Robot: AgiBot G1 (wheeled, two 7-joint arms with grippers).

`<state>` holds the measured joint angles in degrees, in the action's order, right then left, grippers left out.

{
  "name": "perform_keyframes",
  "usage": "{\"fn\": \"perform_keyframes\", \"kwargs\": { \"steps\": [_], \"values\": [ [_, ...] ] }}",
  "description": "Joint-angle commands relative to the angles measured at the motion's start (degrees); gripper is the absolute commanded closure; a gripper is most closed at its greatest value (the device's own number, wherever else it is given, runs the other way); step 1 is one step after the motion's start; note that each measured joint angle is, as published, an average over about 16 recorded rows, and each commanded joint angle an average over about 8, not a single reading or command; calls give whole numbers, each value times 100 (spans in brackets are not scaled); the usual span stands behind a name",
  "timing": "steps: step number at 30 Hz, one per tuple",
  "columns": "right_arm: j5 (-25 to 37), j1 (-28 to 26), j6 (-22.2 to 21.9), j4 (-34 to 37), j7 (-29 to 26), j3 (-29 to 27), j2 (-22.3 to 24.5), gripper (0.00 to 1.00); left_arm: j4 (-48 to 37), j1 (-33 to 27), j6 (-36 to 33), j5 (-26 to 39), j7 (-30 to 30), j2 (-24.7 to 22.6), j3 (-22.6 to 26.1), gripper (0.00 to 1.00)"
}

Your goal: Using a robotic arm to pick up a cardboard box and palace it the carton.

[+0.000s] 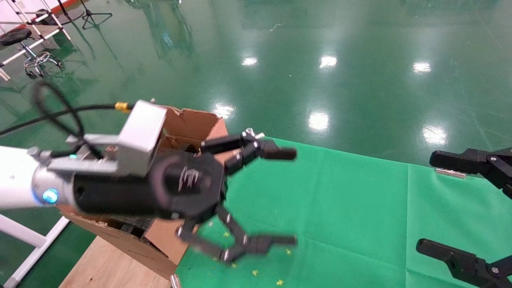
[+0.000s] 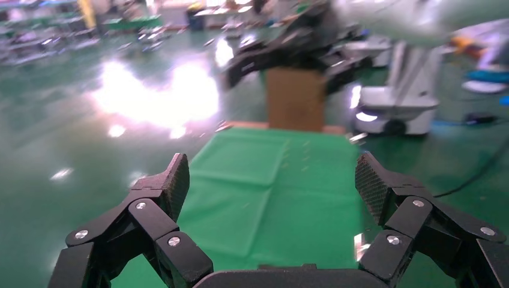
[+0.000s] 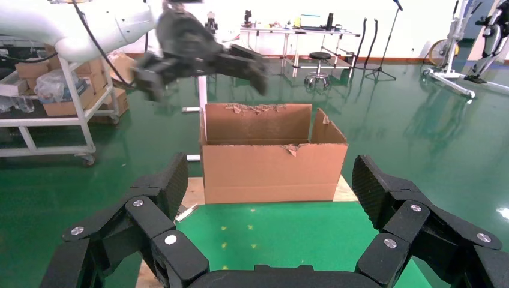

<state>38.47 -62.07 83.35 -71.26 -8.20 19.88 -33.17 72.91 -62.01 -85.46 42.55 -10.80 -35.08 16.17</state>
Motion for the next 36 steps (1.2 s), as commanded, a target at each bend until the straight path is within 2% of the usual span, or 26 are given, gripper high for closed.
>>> {"fn": "perform_keyframes", "kwargs": {
  "steps": [1,36],
  "values": [
    [0,0,0,0,0,0,0,0,176,118,-60,-183,13,12,-32,0],
    [-1,1,-1,1,0,0,1,0,72,52,-24,-78,7,7,-19,0]
  ]
}}
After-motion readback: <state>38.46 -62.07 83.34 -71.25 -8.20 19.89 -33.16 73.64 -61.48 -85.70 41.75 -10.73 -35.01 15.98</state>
